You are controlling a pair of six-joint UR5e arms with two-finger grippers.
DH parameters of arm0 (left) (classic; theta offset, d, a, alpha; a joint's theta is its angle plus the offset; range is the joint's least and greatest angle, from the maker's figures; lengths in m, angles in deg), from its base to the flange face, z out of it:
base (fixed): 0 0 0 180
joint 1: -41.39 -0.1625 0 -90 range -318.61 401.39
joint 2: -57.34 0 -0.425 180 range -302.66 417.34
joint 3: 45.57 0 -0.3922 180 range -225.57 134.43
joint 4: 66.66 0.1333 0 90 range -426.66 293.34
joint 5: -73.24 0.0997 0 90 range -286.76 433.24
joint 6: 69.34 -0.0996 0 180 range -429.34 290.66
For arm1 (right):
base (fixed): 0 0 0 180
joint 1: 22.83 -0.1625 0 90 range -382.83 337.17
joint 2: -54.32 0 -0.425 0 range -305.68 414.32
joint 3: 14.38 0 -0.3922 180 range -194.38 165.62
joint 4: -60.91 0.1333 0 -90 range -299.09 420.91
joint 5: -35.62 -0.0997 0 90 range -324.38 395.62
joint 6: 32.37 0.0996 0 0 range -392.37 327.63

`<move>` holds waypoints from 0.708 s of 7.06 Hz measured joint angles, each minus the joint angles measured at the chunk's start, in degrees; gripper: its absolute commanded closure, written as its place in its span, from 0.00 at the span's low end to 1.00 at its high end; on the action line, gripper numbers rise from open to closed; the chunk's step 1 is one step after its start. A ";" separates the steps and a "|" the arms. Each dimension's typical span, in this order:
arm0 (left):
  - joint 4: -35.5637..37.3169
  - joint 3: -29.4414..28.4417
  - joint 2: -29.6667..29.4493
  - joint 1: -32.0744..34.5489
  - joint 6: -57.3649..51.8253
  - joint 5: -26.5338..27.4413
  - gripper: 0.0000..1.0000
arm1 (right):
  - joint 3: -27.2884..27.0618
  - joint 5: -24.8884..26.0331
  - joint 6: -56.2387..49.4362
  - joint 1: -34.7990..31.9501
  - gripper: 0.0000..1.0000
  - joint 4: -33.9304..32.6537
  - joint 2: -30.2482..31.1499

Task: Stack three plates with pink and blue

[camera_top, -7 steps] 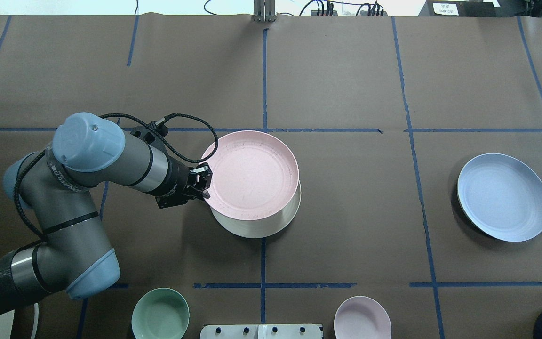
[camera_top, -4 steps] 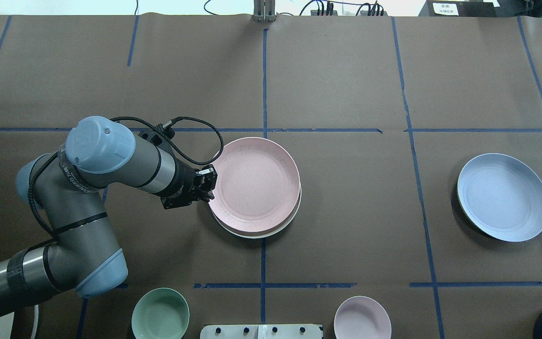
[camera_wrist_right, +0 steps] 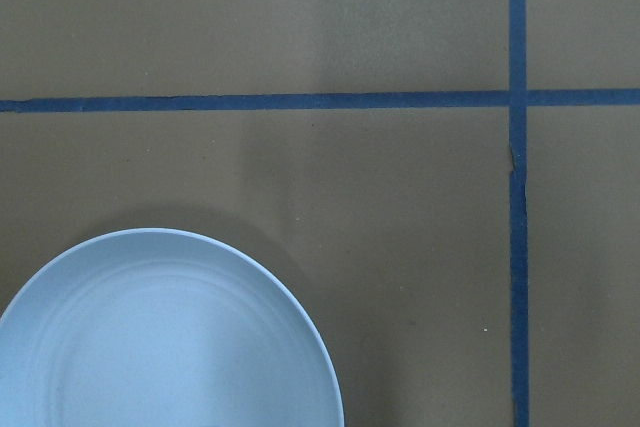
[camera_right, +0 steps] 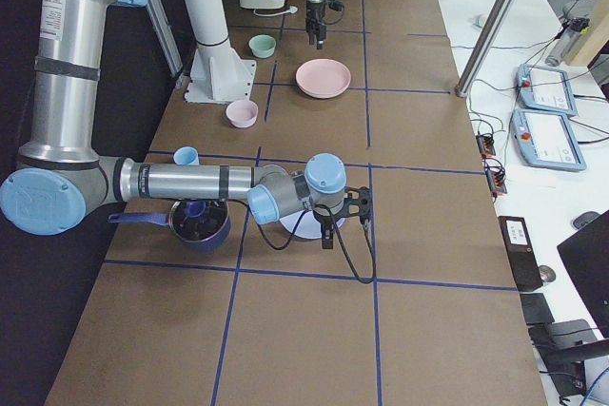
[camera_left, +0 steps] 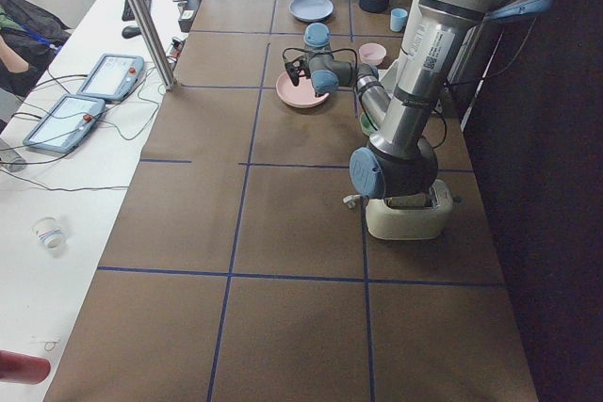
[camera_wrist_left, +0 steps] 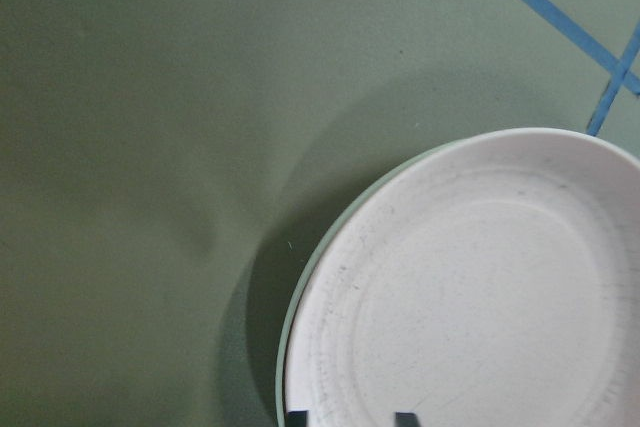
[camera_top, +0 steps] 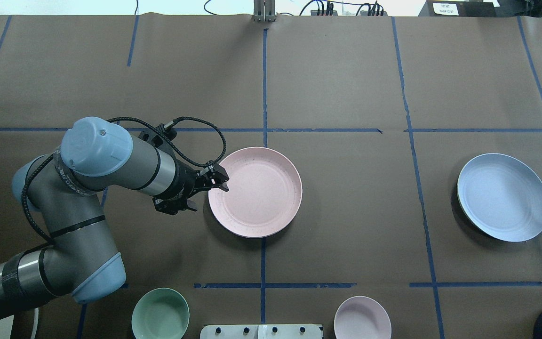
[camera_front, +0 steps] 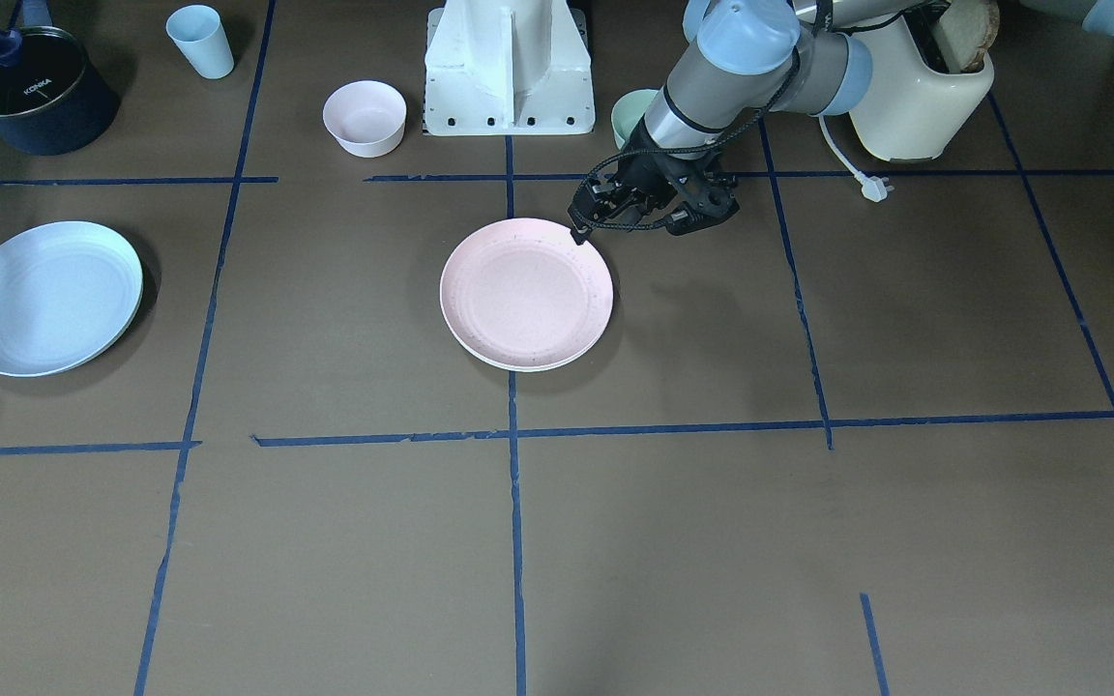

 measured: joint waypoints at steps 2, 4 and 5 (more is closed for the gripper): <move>0.26 1.62 1.04 1.59 -0.03 -0.37 0.00 | 4.28 3.11 10.30 5.95 0.00 13.77 1.97; 0.38 3.23 2.71 2.97 -0.07 -0.87 0.00 | 10.93 3.92 16.54 9.56 0.00 25.15 2.24; 0.40 3.53 3.01 3.48 -0.05 -1.27 0.00 | 11.98 4.68 17.79 11.12 0.00 26.95 2.22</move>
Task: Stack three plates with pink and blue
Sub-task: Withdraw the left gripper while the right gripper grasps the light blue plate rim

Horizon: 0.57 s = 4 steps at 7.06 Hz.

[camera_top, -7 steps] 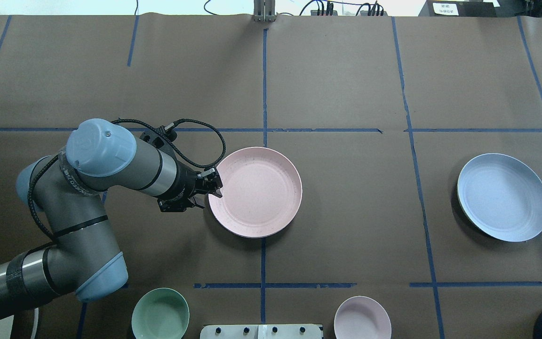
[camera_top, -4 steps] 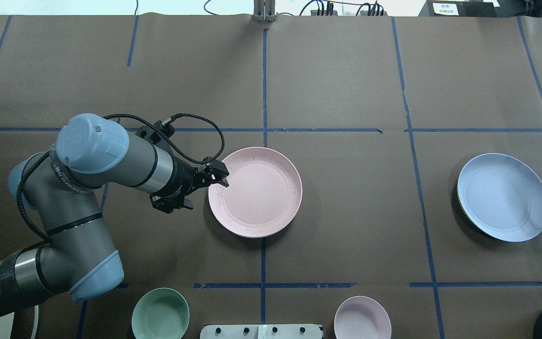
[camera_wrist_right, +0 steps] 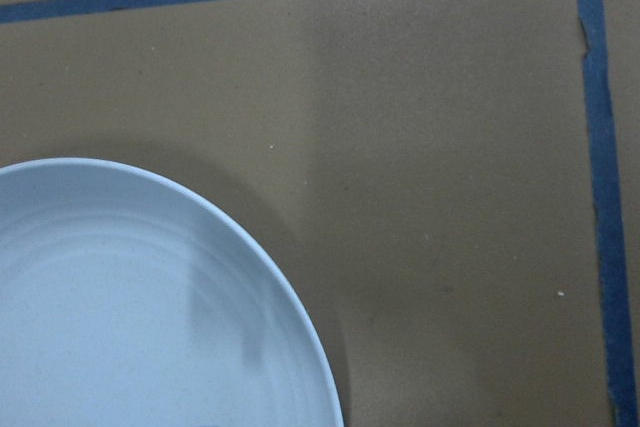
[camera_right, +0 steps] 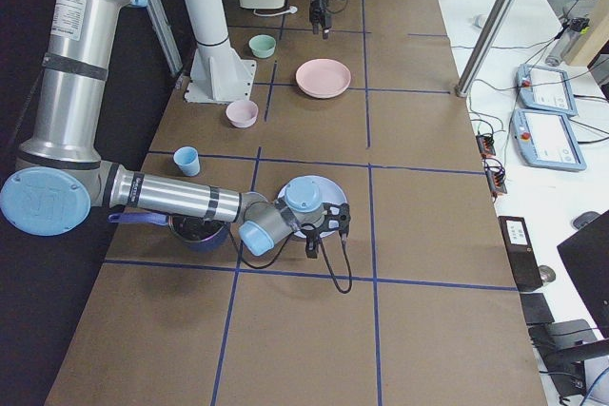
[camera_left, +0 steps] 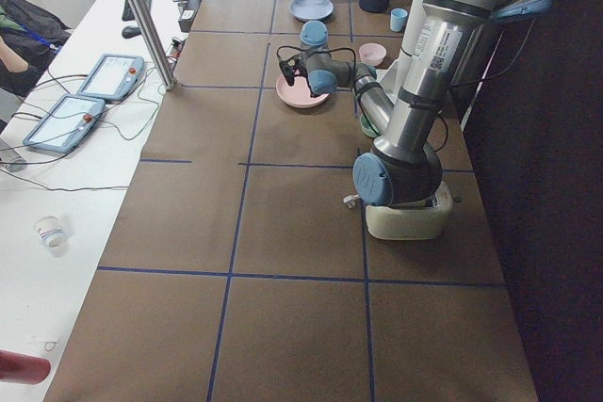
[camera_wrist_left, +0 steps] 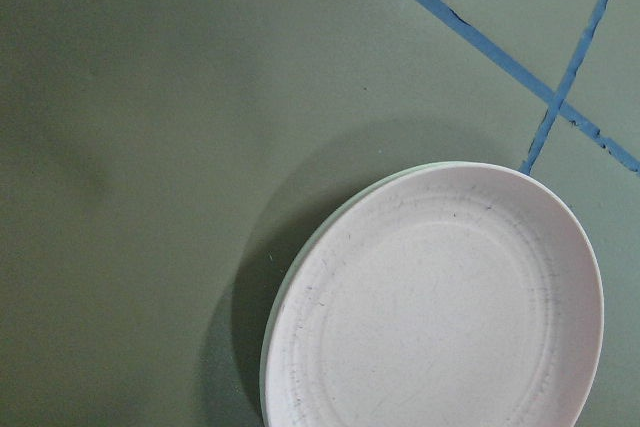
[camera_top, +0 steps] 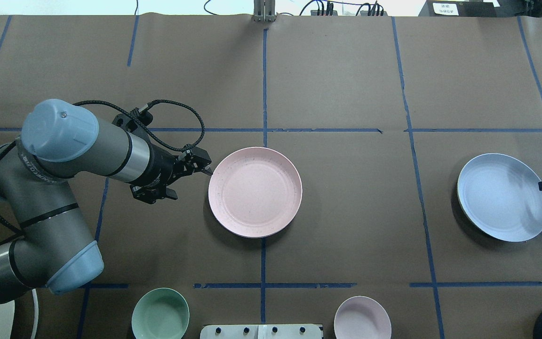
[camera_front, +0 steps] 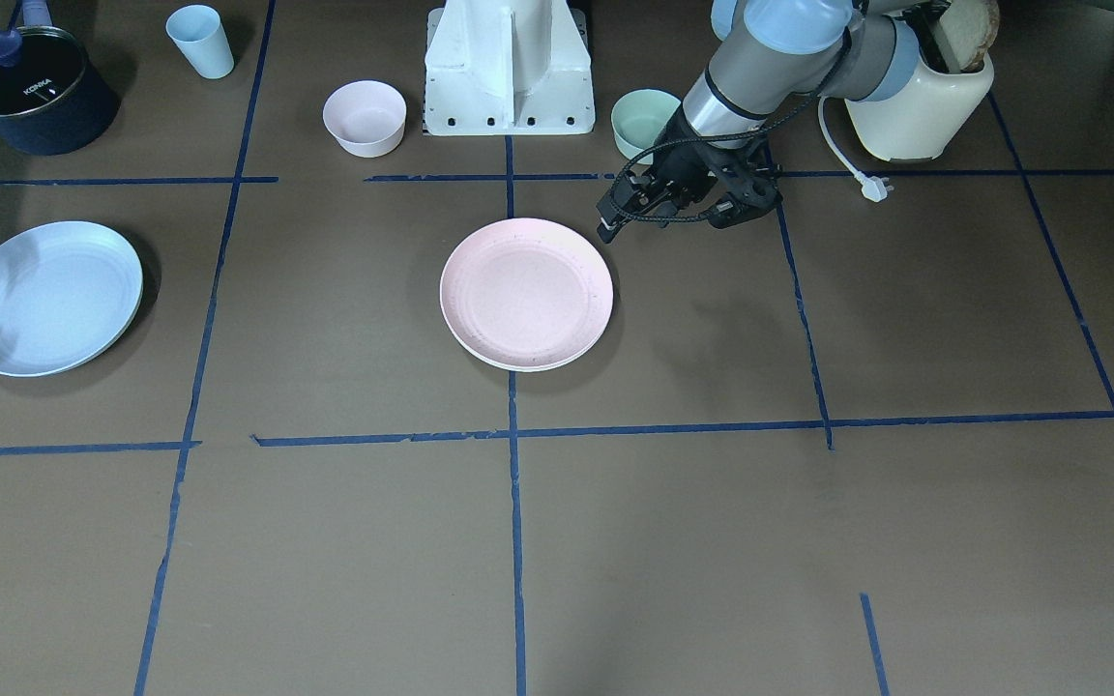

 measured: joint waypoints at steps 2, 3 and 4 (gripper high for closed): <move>0.04 0.31 0.22 0.86 -0.04 -0.37 0.00 | 0.69 3.05 0.65 3.47 0.31 0.57 -0.03; 0.03 0.44 0.40 1.32 -0.04 -0.60 0.00 | 0.79 4.29 0.73 4.58 0.61 0.57 -0.03; -0.01 0.90 1.07 1.88 -0.03 -0.83 0.00 | 0.67 4.40 0.76 4.92 0.80 0.58 0.04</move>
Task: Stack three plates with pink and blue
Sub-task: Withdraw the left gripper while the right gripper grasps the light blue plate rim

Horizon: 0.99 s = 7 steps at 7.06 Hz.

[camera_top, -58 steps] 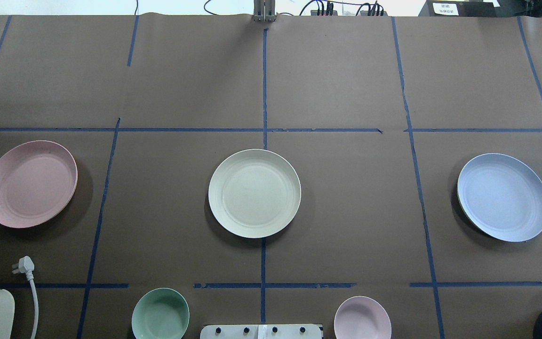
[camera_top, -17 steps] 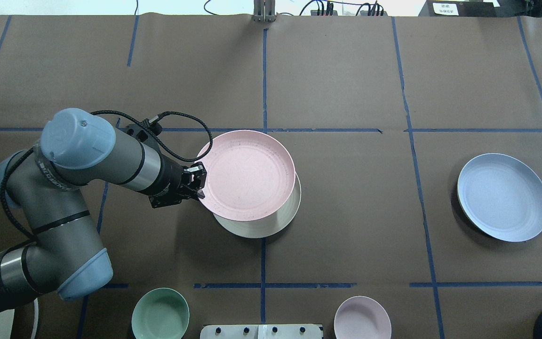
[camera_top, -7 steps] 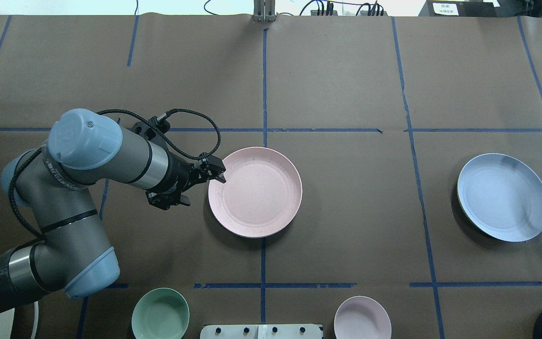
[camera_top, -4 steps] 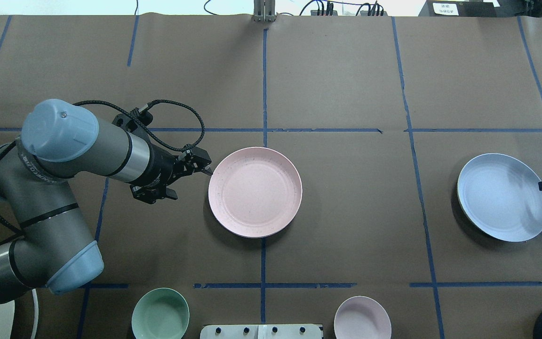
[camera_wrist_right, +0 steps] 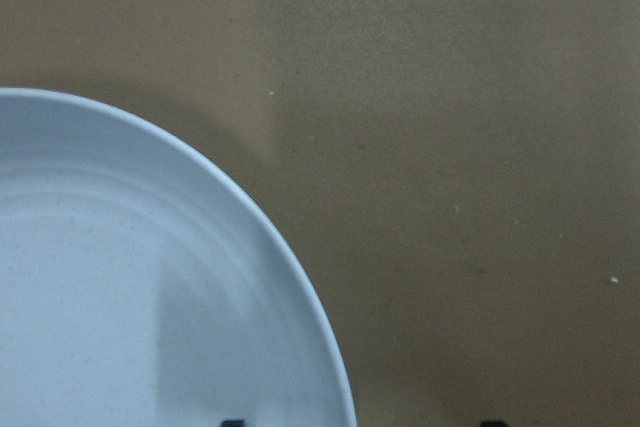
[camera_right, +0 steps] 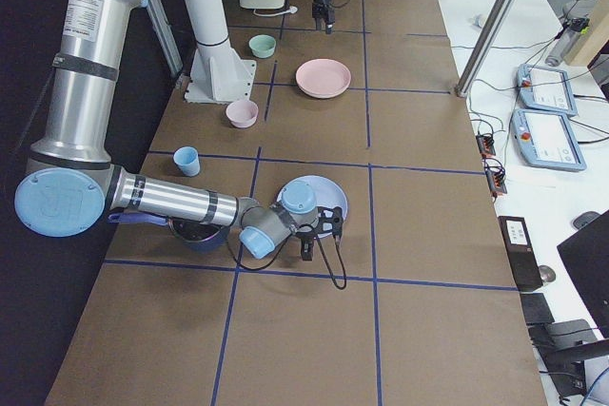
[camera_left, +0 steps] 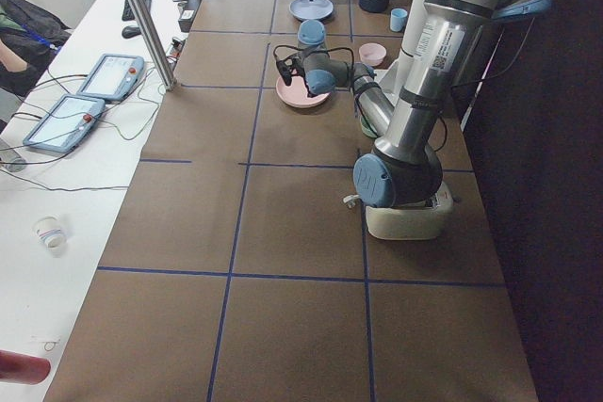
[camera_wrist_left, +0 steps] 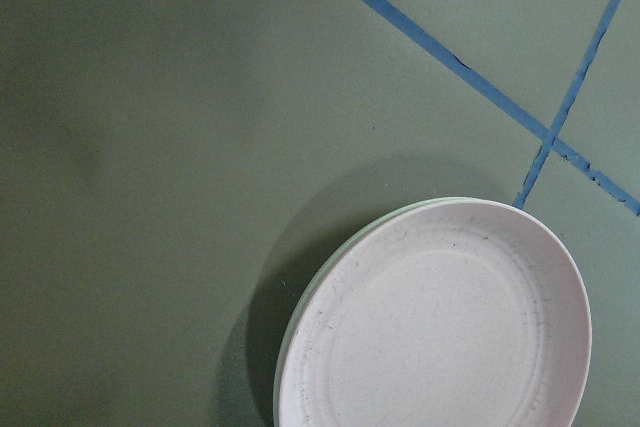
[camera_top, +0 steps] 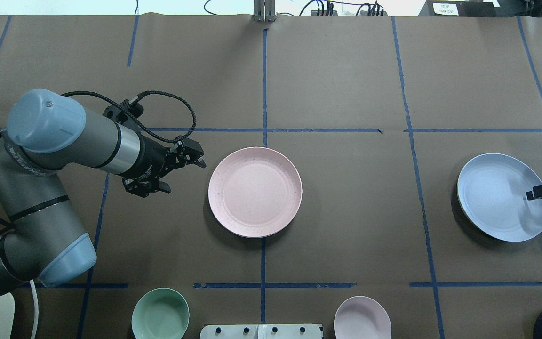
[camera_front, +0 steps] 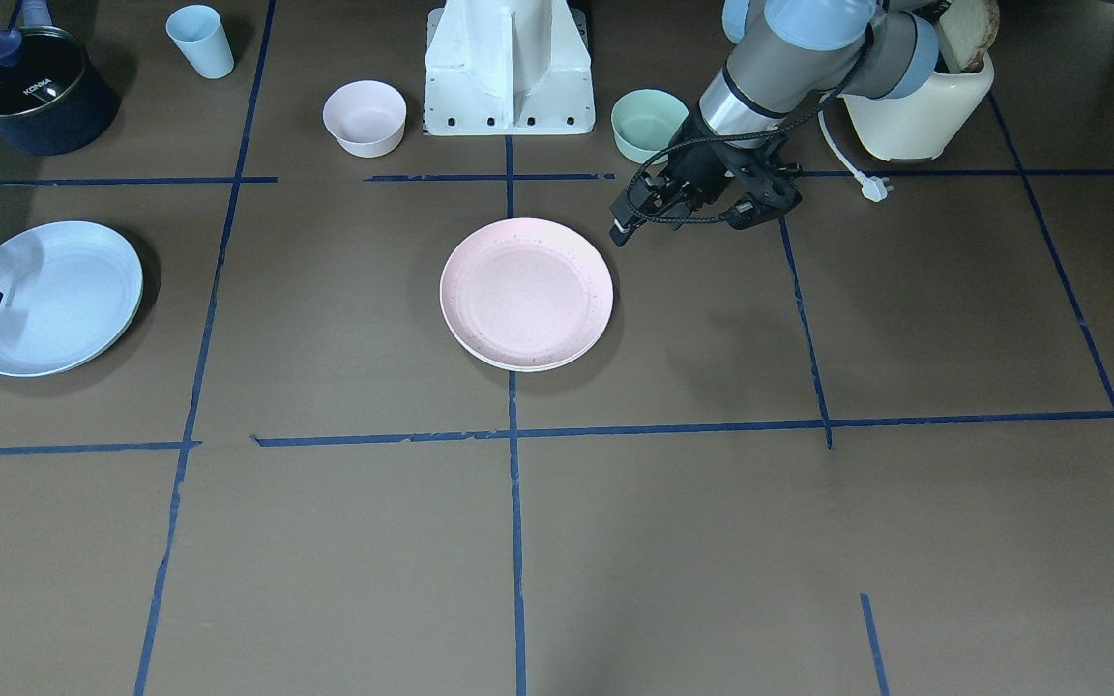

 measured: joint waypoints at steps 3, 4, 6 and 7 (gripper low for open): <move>-0.03 0.66 2.31 1.72 -2.77 -1.59 0.00 | -0.52 -0.70 -0.71 -0.46 1.00 0.29 0.18; -0.01 0.57 2.73 2.22 -3.93 -1.74 0.00 | -0.71 -0.75 -0.96 -1.09 1.00 0.35 0.15; 0.42 0.51 4.44 4.78 -8.72 -2.10 0.00 | -1.76 -2.40 -1.44 -2.93 1.00 1.45 -0.34; 2.20 0.50 5.56 7.05 -13.52 -2.51 0.00 | -3.43 -4.52 -1.44 -4.76 1.00 1.64 -0.55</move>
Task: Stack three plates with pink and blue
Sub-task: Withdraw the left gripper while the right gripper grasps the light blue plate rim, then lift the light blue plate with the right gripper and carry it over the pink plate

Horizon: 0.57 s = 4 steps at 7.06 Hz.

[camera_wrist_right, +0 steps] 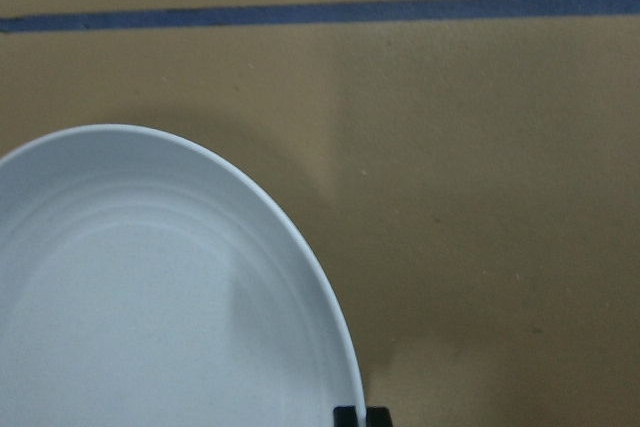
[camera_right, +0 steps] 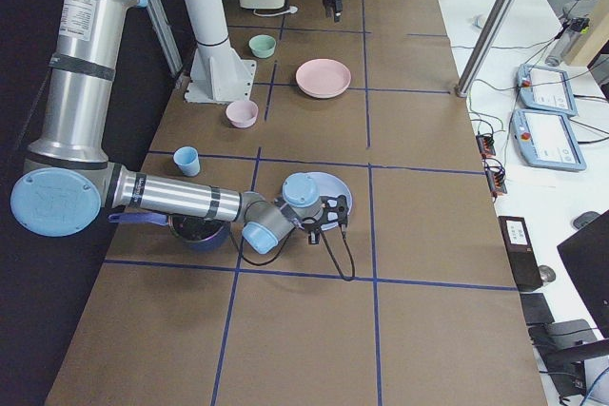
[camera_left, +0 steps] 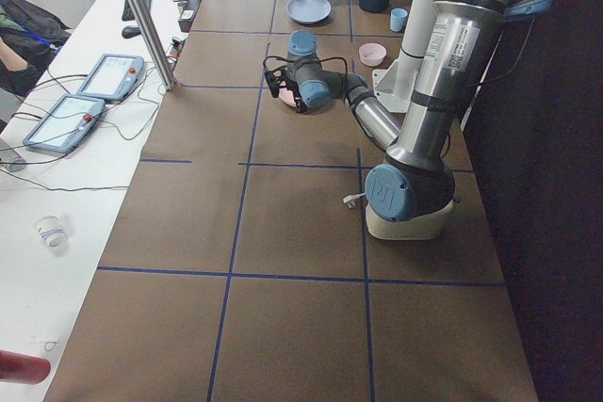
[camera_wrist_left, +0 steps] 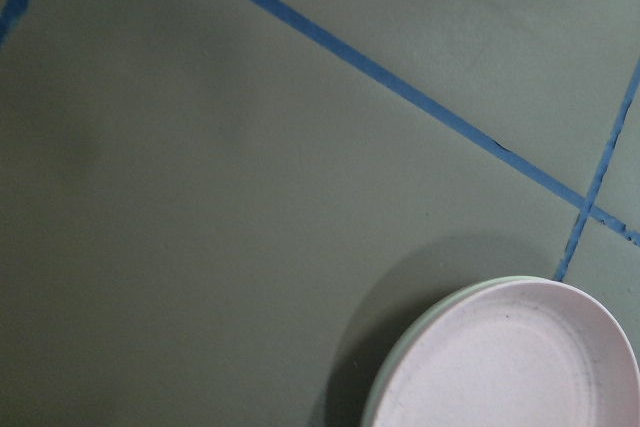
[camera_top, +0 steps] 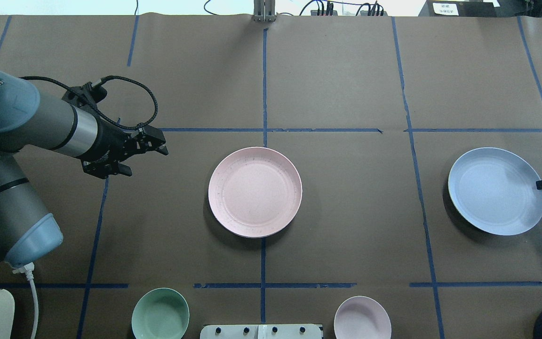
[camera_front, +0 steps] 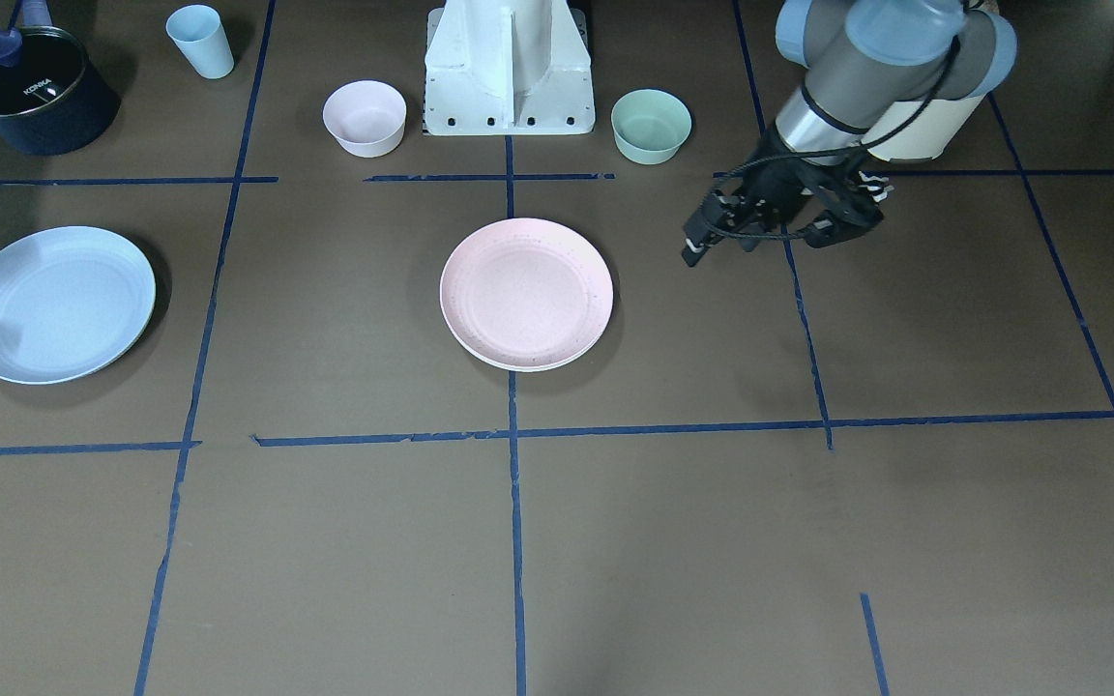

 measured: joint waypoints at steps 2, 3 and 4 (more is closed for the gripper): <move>8.07 0.04 1.02 6.82 -13.43 -2.05 0.00 | -4.15 -4.66 0.84 -4.02 1.00 -0.45 -0.77; 12.46 -0.09 1.40 11.25 -21.48 -3.72 0.00 | -5.83 -6.13 3.00 -5.05 1.00 -1.10 -2.58; 15.78 -0.37 2.48 15.47 -29.68 -5.05 0.00 | -7.13 -7.09 7.62 -5.44 1.00 -2.50 -5.82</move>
